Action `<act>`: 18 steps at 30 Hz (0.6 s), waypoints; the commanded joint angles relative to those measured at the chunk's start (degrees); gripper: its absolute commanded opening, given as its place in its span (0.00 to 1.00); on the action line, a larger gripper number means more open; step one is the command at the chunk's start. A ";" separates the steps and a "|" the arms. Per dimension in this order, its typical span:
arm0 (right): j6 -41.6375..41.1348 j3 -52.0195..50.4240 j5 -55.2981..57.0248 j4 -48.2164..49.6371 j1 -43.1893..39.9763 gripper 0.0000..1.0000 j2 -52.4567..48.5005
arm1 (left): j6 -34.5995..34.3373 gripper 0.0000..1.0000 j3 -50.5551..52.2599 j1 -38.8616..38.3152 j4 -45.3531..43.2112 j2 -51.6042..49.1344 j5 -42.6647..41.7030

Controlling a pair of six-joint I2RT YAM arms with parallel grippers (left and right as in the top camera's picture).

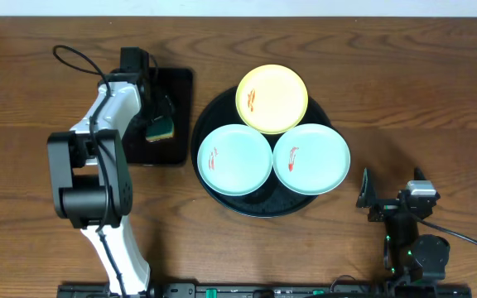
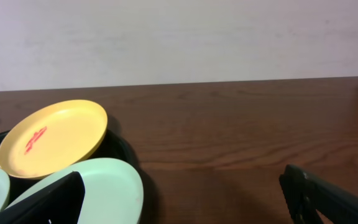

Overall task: Clean dirty plates on tray and stack at the side
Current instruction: 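Grasp the green sponge with the left gripper and lift it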

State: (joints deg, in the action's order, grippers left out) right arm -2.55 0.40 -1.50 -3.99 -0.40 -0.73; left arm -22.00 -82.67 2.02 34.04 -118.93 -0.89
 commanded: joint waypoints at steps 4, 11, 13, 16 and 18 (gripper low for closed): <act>-0.59 -0.09 -0.07 -0.17 -0.68 0.99 0.20 | 2.29 0.73 0.07 -0.20 0.07 -4.55 -0.37; -0.59 -0.09 -0.07 -0.17 -0.68 0.99 0.20 | 2.23 0.35 -0.07 -0.17 0.13 -4.09 -0.37; -0.59 -0.09 -0.04 -0.17 -0.68 0.99 0.20 | 2.23 0.27 -0.07 -0.17 0.13 -3.30 -0.37; -0.59 -0.09 -0.04 -0.17 -0.68 0.99 0.20 | 2.23 0.22 -0.07 -0.20 0.39 -1.33 -0.37; -0.59 -0.09 -0.04 -0.17 -0.68 0.99 0.20 | 2.21 0.19 -0.07 -0.20 0.92 0.76 -0.37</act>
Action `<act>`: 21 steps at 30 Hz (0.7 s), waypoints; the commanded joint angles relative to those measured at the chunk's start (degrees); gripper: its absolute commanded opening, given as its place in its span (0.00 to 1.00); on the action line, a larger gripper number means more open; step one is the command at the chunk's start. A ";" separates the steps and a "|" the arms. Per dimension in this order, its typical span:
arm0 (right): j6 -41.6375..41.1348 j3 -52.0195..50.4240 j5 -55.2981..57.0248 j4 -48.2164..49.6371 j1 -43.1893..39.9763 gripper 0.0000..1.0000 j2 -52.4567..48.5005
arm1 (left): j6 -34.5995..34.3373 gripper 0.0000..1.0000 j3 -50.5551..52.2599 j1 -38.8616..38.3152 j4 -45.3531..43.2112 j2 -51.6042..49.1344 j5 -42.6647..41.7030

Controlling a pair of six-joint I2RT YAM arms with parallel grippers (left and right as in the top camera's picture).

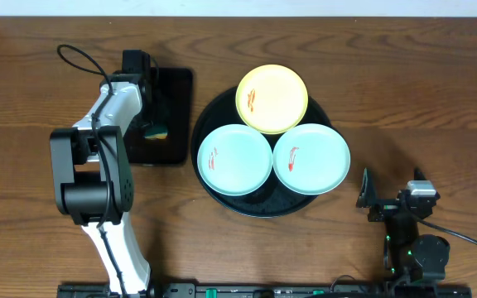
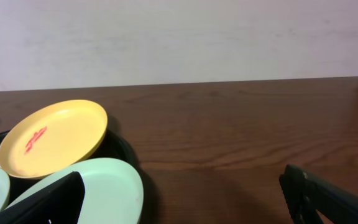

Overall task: Clean dirty plates on tray and stack at the side
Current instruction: 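Grasp the green sponge with the left gripper and lift it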

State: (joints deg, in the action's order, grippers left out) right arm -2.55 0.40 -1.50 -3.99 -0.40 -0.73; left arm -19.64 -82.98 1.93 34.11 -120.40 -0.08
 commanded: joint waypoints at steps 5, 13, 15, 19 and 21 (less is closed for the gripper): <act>-0.59 -0.09 -0.04 -0.17 -0.68 0.99 0.20 | -0.57 0.08 0.24 -0.11 2.01 9.49 -1.22; -0.59 -0.09 -0.07 -0.17 -0.68 0.99 0.20 | -0.63 0.07 0.24 -0.15 1.73 24.65 -3.82; -0.59 -0.09 -0.07 -0.17 -0.68 0.99 0.20 | -0.63 0.07 0.24 -0.15 1.73 27.15 -3.82; -0.59 -0.09 -0.07 -0.17 -0.68 0.99 0.20 | -0.59 0.07 0.24 -0.15 1.60 29.11 -3.80; -0.59 -0.09 -0.04 -0.17 -0.68 0.99 0.20 | -0.55 0.08 0.26 -0.15 1.25 28.79 -3.76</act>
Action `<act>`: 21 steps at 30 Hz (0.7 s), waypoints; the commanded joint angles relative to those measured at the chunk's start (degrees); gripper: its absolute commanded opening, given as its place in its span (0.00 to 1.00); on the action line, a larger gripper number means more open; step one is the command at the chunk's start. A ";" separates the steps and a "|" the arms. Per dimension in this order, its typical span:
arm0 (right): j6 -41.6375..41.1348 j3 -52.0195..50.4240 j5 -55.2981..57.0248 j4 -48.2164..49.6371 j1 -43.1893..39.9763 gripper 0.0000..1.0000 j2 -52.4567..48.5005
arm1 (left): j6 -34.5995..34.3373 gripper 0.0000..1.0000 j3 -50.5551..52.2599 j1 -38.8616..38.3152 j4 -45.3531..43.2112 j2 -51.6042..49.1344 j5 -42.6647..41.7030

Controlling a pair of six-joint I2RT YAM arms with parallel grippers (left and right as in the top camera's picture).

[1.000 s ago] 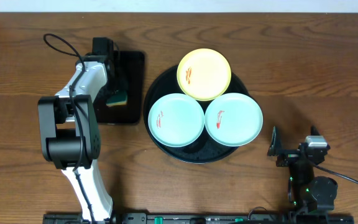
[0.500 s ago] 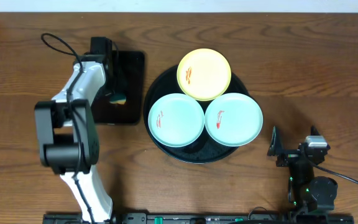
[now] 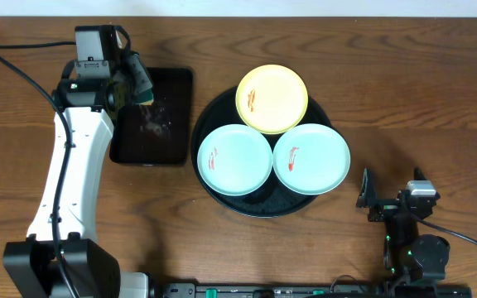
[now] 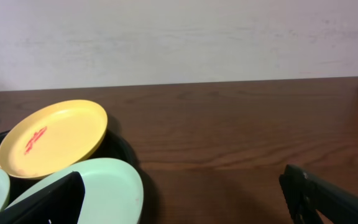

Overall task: Clean dirty plates on tray and stack at the side
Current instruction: 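Grasp the green sponge with the left gripper and lift it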

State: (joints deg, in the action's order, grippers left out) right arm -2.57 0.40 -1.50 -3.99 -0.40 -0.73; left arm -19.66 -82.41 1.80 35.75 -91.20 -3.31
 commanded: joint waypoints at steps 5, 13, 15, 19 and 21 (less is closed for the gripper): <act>-0.57 -0.09 -0.07 -0.17 -0.68 0.99 0.20 | -0.52 0.08 0.37 -0.02 -2.56 -4.98 -0.52; -0.57 -0.09 -0.07 -0.17 -0.68 0.99 0.20 | -6.27 0.07 1.55 0.94 -6.25 -18.21 1.03; -0.57 -0.09 -0.07 -0.17 -0.68 0.99 0.20 | -9.88 0.06 1.55 2.01 -6.38 -18.38 -4.59; -0.57 -0.09 -0.07 -0.17 -0.68 0.99 0.20 | -14.97 0.08 1.51 5.51 -8.92 -15.72 -20.94; -0.57 -0.09 -0.04 -0.17 -0.68 0.99 0.20 | -19.19 0.07 1.51 7.41 -8.94 -14.47 -25.38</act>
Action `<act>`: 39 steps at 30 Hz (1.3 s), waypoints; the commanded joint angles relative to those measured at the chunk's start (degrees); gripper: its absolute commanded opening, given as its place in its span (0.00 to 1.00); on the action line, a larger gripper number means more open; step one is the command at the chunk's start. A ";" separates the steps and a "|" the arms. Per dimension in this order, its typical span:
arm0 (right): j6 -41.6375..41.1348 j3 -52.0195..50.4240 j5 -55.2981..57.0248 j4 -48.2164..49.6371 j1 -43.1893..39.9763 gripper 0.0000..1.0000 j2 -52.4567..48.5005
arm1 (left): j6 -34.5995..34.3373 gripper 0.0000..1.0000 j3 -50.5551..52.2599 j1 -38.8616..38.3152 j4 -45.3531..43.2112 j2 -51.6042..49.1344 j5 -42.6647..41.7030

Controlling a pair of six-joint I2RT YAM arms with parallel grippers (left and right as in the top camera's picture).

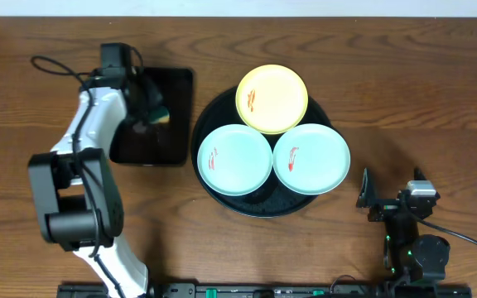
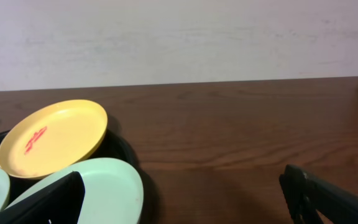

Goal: Clean dirty plates on tray and stack at the side

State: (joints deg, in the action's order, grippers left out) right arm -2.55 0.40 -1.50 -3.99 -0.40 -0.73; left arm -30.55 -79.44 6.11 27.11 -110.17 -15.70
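Note:
Three dirty plates lie on a round black tray (image 1: 212, 112): a yellow plate (image 1: 272, 98) at the back, and two light green plates, one at the front left (image 1: 235, 159) and one at the front right (image 1: 311, 158), each with a red smear. My left gripper (image 1: 149, 106) is over a black square tray (image 1: 176, 87), shut on a green and yellow sponge (image 1: 160, 115). My right gripper (image 1: 390, 196) rests open at the table's front right, right of the round tray. Its view shows the yellow plate (image 2: 51, 137), a green plate (image 2: 104, 183) and its own fingers (image 2: 328, 199).
The black square tray, wet in places, sits just left of the round tray. Bare wooden table (image 1: 404, 91) stretches to the right of the round tray and behind it. A cable loops from the left arm at the far left.
My left gripper, which was raised high over the square tray's back left corner with the sponge, is now lower over the tray's upper middle. Plates and right arm are unchanged.
My left gripper held the sponge down on the square tray at the two oldest moments. Then it was raised with the sponge near the tray's back left corner. Now it is back over the tray. The three plates and my right gripper never moved.

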 commanded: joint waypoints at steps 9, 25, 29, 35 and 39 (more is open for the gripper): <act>-0.59 -0.09 -0.07 -0.17 -0.68 0.99 0.20 | -21.90 0.08 -1.46 9.05 -0.24 5.38 -31.23; -0.59 -0.09 -0.07 -0.17 -0.68 0.99 0.20 | -45.03 0.08 -1.46 9.46 5.62 5.38 -35.36; -0.59 -0.09 -0.07 -0.17 -0.68 0.99 0.20 | -45.03 0.08 -1.46 9.46 5.60 5.38 -36.70; -0.59 -0.09 -0.04 -0.17 -0.68 0.99 0.20 | -51.98 0.07 -1.46 9.49 5.62 5.38 -37.88; -0.59 -0.09 -0.07 -0.17 -0.68 0.99 0.20 | -54.29 0.07 -1.46 9.75 5.60 5.38 -37.83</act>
State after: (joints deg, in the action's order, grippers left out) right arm -2.55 0.40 -1.50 -3.99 -0.40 -0.73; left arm -80.73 -79.53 15.33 32.71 -105.43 -51.72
